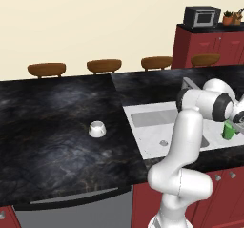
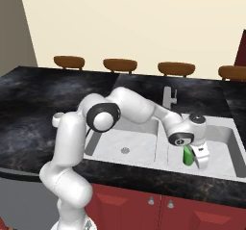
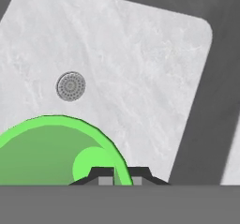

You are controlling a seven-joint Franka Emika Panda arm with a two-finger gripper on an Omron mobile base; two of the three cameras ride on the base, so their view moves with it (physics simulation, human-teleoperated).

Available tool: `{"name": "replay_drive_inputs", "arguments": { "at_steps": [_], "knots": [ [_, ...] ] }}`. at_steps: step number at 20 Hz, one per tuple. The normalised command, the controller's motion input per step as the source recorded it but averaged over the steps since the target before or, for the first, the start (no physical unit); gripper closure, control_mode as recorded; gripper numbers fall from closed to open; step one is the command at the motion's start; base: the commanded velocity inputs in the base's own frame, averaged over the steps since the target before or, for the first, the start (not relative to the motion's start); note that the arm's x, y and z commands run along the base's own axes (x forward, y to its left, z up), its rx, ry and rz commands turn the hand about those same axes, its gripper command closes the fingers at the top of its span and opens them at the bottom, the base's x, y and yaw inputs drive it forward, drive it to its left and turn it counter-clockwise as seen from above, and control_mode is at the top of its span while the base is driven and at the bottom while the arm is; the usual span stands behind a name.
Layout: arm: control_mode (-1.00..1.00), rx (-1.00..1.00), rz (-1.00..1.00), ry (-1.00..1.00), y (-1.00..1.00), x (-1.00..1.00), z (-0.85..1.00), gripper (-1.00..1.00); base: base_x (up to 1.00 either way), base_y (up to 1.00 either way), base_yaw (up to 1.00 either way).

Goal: Move any existing items from the left basin to the right basin for drying. Then move the mug from the counter to the left basin of the sink for washing.

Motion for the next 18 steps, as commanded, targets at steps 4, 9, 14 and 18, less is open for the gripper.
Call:
{"name": "replay_drive_inputs", "arguments": {
  "at_steps": [4,9,14,18],
  "knots": [
    [-1.0,0.0,0.04,0.0,0.0,0.0,-0.23,1.0,0.0,0.0,0.0],
    [-1.0,0.0,0.04,0.0,0.0,0.0,-0.22,1.0,0.0,0.0,0.0],
    [-1.0,0.0,0.04,0.0,0.0,0.0,-0.21,1.0,0.0,0.0,0.0],
    [-1.0,0.0,0.04,0.0,0.0,0.01,-0.21,1.0,0.0,0.0,0.0]
  ]
}}
